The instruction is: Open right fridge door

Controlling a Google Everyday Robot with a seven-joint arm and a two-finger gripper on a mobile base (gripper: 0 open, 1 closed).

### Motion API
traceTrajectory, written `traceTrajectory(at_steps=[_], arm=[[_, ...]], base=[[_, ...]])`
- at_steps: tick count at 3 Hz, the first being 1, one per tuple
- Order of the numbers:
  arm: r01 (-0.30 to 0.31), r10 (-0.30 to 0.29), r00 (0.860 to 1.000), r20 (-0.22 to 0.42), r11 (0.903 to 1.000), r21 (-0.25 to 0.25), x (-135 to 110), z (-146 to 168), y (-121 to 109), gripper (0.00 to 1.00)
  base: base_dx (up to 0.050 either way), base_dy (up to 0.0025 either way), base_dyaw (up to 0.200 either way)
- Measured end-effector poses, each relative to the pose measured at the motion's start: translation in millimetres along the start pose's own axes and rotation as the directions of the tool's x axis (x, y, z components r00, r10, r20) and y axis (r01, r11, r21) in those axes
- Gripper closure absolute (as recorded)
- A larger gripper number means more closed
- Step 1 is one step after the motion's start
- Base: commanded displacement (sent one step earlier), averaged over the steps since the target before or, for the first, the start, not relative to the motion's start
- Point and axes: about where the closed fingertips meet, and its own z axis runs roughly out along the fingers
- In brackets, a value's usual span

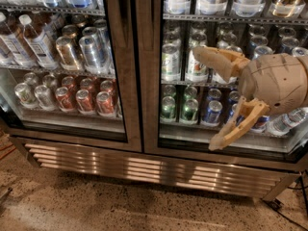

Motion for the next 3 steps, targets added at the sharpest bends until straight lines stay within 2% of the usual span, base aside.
traceTrajectory(at_steps=[1,2,3], arm=[[-0.014,0.017,0.997,0.076,0.9991,-0.039,0.4,3.2,0.5,0.0],[-0.014,0.017,0.997,0.076,0.9991,-0.039,0.4,3.2,0.5,0.0],[-0.063,0.065,0.996,0.056,0.9971,-0.043,2.4,4.3,-1.7,0.0]], base=[[0.0,0.0,0.0],[0.0,0.0,0.0],[0.0,0.0,0.0]])
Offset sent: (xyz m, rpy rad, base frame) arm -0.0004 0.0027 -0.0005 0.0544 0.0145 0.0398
